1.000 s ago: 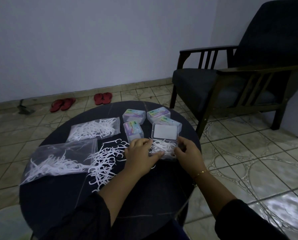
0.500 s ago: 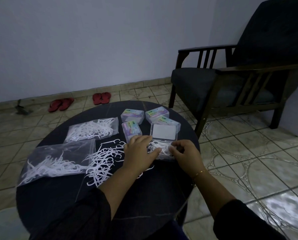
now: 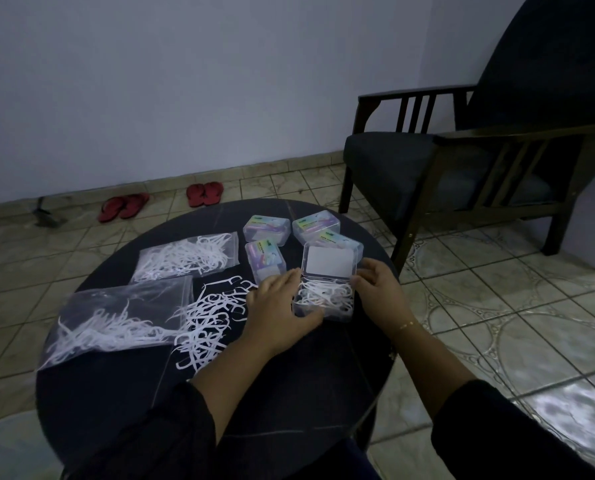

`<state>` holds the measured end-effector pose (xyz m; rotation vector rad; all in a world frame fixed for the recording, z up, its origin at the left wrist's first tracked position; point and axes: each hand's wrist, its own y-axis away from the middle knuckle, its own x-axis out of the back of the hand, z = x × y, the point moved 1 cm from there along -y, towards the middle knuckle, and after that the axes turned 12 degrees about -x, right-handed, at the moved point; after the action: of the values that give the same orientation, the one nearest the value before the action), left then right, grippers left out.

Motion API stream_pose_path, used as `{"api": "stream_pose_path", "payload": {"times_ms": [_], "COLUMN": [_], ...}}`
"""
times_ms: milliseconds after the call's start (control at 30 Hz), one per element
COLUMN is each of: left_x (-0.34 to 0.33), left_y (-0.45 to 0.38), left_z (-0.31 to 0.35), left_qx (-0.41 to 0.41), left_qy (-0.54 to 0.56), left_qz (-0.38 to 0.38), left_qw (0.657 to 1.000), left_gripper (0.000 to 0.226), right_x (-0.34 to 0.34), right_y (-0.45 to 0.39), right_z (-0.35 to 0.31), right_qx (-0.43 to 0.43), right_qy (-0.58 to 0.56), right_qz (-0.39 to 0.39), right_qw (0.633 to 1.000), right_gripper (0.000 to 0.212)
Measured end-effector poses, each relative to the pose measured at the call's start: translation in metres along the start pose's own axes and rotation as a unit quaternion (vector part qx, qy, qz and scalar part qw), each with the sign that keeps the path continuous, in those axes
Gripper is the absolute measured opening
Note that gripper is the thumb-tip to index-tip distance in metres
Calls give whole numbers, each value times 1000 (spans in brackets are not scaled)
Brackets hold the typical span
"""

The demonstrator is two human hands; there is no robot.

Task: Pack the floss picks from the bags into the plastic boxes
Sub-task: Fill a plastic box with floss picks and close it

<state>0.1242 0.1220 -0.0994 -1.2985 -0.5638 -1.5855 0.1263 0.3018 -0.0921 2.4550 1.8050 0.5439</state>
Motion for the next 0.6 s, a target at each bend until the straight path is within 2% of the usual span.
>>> {"api": "stream_pose_path", "payload": {"times_ms": [167,367,500,600], "left_x": [-3,-3,-5,-5], "left_y": [2,10,10,9], "left_z": [-3,2,7,6], "left_qx": [28,67,46,34], "left_qy": [49,-9,-56,-75], "left_qz": [6,39,14,-5], "left_qw": [998,997,997,997], "left_gripper": [100,89,77,77], "right_x": [2,3,1,1], "right_y": [1,5,12,16], "right_z": [-5,-2,-3,-4], "right_qx": [-21,9,18,22], "right_qy": [-117,-66,-72,-72], "right_qz": [-55,-47,-48,-51], "right_qw": [991,997,996,996], "right_gripper": [51,43,42,38]}}
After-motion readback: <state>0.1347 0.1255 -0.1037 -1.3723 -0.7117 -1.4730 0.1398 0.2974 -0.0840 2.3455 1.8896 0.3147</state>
